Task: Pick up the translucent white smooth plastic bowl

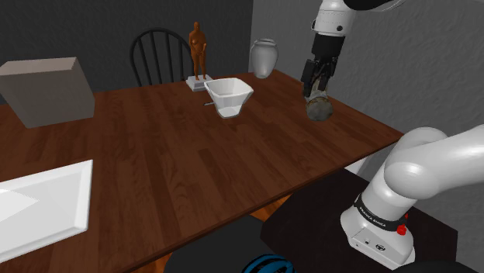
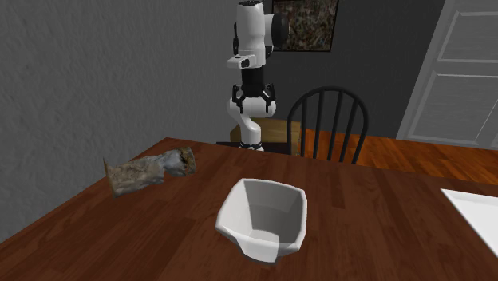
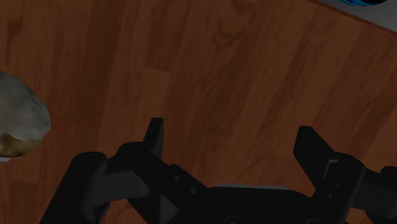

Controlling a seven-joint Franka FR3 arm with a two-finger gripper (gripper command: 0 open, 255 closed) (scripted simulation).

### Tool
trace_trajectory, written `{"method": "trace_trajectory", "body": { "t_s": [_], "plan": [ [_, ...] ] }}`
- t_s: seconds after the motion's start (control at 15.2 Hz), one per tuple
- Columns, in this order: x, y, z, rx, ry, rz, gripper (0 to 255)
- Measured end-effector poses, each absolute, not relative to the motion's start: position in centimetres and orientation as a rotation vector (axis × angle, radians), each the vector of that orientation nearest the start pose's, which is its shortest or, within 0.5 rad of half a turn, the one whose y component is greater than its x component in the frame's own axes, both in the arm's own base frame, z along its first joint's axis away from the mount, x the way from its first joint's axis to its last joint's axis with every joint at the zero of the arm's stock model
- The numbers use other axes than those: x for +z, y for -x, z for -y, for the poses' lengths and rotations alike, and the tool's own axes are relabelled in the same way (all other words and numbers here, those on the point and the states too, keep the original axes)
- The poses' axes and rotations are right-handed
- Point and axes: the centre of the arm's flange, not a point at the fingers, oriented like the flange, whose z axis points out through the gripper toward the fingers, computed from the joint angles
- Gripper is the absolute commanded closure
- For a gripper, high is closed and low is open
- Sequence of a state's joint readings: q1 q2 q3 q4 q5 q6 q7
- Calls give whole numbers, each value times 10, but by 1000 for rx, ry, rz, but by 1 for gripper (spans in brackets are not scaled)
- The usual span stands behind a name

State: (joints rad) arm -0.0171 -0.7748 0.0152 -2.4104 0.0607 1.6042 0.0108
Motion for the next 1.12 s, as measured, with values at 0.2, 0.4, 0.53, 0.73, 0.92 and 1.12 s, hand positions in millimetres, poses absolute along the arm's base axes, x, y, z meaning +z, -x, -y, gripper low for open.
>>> {"method": "trace_trajectory", "body": {
  "t_s": [0.2,0.4,0.53,0.73,0.92,1.12],
  "plan": [
    [561,-328,-15,49,3099,-46,0],
    [557,-356,-29,50,3118,-79,0],
    [555,-383,-42,49,3131,-103,0],
    [550,-420,-62,50,3149,-139,0],
    [542,-456,-77,50,3167,-177,0],
    [537,-494,-92,50,3185,-215,0]
  ]
}}
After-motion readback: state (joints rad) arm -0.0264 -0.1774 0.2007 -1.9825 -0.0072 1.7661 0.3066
